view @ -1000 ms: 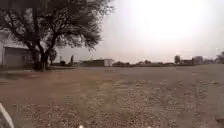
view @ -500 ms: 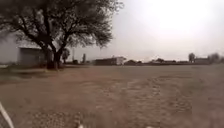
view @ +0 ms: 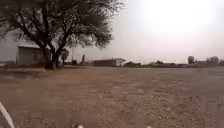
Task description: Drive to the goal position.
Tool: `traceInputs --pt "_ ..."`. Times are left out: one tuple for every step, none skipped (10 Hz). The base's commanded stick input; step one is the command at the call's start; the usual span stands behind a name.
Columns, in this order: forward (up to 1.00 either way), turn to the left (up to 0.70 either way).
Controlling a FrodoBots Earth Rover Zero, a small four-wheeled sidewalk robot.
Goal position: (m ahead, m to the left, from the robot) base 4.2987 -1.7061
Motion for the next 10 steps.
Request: traceInputs --pt "0.5 0.0" --pt "0.5 0.0" --pt "0.5 0.0" --pt "0.5 0.0" --pt "0.5 0.0" --pt "0.5 0.0" --pt "0.5 0.0" --pt "0.5 0.0" --pt "0.5 0.0" --pt "0.5 0.0"
